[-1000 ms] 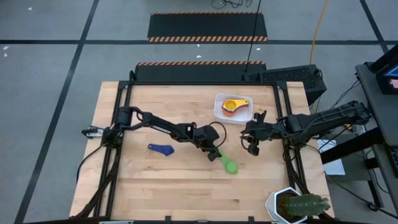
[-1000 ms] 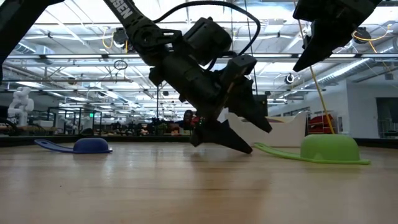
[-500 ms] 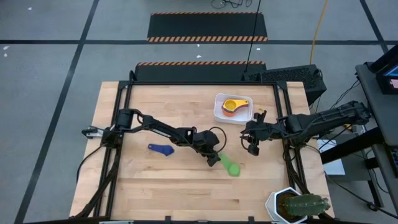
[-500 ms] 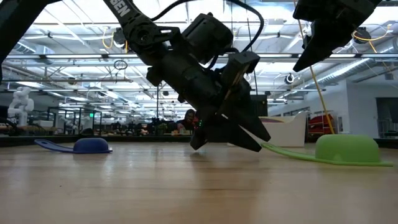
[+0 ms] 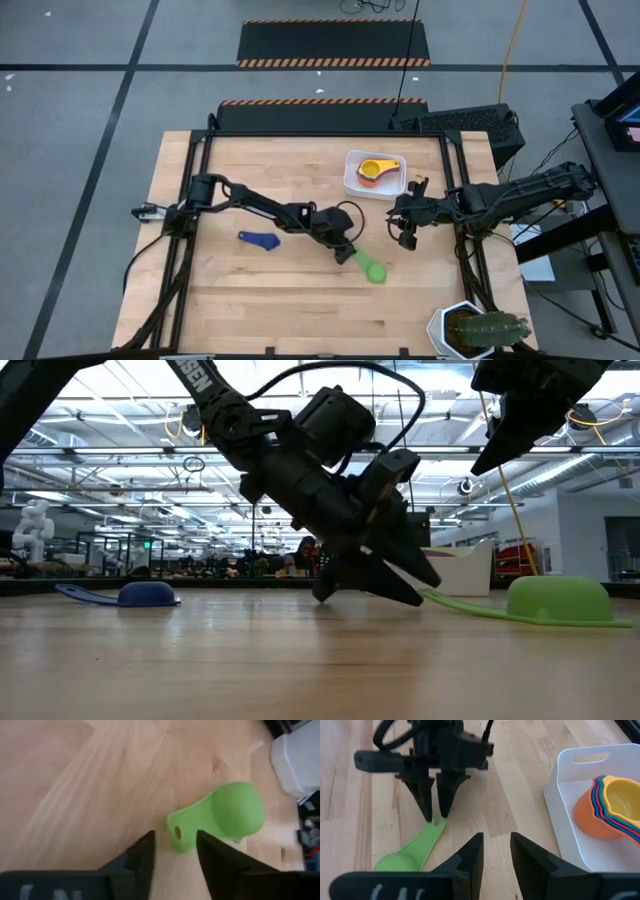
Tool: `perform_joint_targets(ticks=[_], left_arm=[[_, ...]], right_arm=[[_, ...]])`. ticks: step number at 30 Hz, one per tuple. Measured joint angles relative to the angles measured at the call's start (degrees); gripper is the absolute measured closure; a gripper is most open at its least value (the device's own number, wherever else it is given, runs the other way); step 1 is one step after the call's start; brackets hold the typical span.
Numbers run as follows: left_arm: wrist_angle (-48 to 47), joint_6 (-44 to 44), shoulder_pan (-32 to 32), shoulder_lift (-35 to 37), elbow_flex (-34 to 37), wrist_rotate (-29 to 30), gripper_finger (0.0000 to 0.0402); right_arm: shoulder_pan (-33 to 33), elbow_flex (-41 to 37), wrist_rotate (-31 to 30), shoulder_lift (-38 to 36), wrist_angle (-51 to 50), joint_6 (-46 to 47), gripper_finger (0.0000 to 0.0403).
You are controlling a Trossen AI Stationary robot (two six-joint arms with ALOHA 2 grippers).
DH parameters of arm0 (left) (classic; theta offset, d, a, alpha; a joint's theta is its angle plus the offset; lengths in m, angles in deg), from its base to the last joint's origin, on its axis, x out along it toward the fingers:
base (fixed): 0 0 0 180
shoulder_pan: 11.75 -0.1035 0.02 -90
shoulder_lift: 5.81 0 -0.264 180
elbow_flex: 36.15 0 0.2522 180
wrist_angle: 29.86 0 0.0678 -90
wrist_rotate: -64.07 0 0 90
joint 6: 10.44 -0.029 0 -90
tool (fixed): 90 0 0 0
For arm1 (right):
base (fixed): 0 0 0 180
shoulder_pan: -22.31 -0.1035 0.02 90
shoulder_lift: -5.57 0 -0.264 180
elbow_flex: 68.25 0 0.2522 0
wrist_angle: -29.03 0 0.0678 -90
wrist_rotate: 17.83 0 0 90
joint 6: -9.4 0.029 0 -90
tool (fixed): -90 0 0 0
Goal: Nest measuring cups in basket
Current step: Stack the green measuring cup on top of the yellow measuring cup in the white bin
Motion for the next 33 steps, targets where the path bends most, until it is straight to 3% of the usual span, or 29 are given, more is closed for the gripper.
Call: perform_joint_targets(ticks=[5,8,24,29,33], left_arm=[[4.34,2.39,0.0,-3.03,-1.21,-0.82,0.0221],[3.64,2.37,0.0,-3.76,-1.8,-1.14,0.0218],[-1.35,-6.91,0.02,-4.41,-6.46,-6.27,0.0371],[-2.11,-7.68,-0.47,-4.18,-6.84,-7.28,0.0385],[-6.96,-4.57,-1.42,-2.91,-6.86,-6.99,0.0353]], right_arm=[[0.0,0.0,-0.02,0.02,0.27,0.0,0.0312],[0.0,0.02,-0.02,0.02,0.27,0.0,0.0312],[0.0,0.02,0.09,0.02,-0.07,0.0,0.0312],[0.0,0.02,0.11,0.02,-0.06,0.0,0.0312],[0.0,0.03,0.11,0.02,-0.05,0.0,0.0312]])
